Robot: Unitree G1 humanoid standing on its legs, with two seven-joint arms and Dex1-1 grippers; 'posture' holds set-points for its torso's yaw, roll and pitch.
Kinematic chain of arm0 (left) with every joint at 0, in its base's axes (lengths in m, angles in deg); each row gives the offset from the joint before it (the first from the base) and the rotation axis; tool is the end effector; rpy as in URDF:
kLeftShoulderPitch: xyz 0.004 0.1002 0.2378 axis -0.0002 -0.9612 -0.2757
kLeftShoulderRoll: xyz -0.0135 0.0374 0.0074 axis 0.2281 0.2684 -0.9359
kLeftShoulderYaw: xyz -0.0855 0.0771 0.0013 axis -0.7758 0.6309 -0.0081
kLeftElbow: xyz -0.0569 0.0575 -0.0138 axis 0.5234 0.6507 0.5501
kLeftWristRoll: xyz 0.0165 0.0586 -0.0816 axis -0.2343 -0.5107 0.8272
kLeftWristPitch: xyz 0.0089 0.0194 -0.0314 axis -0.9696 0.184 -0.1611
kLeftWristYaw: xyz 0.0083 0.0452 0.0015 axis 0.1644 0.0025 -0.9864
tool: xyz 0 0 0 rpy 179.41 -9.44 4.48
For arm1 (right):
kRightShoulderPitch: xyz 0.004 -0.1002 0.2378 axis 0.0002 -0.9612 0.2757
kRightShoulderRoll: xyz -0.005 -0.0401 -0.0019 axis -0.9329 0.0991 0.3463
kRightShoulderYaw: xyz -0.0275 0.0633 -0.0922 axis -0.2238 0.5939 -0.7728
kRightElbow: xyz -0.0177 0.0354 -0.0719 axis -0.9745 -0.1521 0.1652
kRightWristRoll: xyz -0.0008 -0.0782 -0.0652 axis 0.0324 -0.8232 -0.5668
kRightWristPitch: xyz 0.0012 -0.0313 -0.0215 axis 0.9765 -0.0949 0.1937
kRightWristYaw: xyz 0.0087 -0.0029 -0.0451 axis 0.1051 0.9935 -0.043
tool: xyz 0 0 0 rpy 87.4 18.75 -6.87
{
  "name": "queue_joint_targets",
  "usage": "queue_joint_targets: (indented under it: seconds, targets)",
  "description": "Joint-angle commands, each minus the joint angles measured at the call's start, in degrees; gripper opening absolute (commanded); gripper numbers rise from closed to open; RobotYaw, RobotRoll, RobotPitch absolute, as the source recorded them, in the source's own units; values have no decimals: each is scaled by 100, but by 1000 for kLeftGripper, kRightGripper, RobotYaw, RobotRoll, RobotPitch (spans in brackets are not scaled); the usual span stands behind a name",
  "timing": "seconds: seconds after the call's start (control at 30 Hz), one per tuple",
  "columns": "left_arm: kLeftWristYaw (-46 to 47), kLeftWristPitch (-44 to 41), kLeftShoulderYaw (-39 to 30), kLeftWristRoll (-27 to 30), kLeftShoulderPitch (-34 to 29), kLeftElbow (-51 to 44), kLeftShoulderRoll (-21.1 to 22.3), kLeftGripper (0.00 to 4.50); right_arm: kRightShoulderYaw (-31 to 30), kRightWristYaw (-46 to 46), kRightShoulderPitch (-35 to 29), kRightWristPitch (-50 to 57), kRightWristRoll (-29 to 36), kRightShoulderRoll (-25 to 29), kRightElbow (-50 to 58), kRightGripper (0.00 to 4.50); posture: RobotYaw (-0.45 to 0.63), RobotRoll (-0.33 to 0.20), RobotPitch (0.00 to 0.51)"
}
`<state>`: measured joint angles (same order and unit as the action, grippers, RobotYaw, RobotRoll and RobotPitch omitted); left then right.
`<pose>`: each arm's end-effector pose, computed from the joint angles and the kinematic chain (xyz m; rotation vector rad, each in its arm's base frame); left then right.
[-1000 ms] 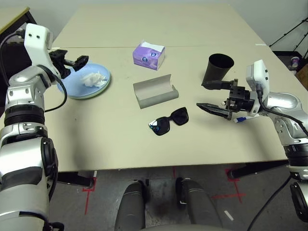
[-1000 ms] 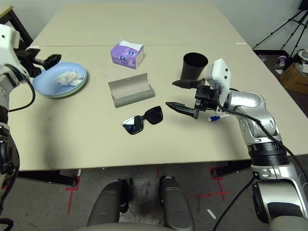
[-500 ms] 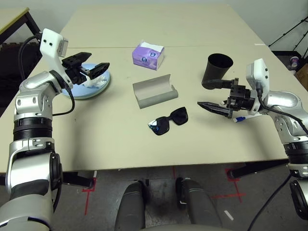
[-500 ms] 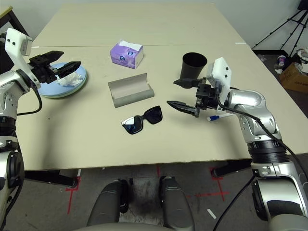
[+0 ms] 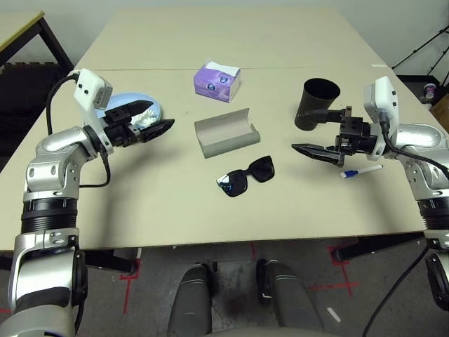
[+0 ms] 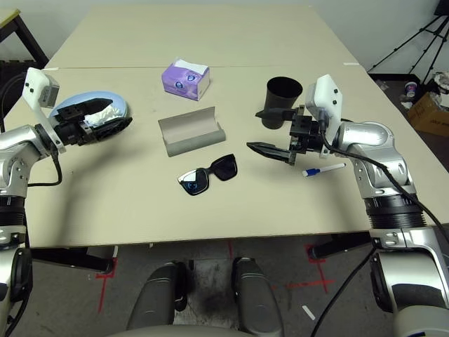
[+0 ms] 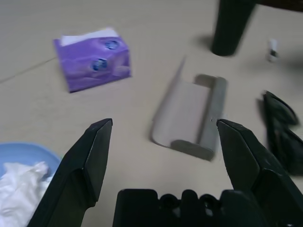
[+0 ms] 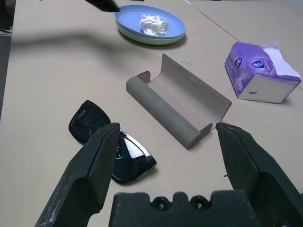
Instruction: Organize and tidy the items on the table.
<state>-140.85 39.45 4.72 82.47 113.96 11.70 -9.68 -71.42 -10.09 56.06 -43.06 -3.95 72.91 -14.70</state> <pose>0.2969 0.3106 0.2019 0.2427 0.0556 -0.8730 0.3016 -0.2544 0.1905 -0.3835 -0.0906 1.1719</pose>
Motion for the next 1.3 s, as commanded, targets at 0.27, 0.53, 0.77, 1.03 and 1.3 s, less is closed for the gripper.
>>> queue_joint_targets:
  seconds: [0.27,0.53,0.77,1.03,1.3]
  targets:
    - [-1472,1234,956,-696,400,974,272,4488,-128,-209,56,-121,-153,55,-56,4500,-38,0,146]
    - [-1664,1484,1021,-692,287,987,167,4488,-132,-252,56,-103,-166,42,-8,4500,-35,0,144]
    - [-1930,1509,999,-611,157,766,211,4488,-204,-372,143,-160,-205,36,-102,4500,-30,0,149]
    - [-1910,1531,1035,-645,41,612,79,4488,-650,-768,624,-527,-713,218,-564,4500,-35,0,166]
    - [-1746,1453,986,-623,-170,336,0,4488,-1216,-1047,1259,-605,-1152,-93,-901,4500,-10,0,182]
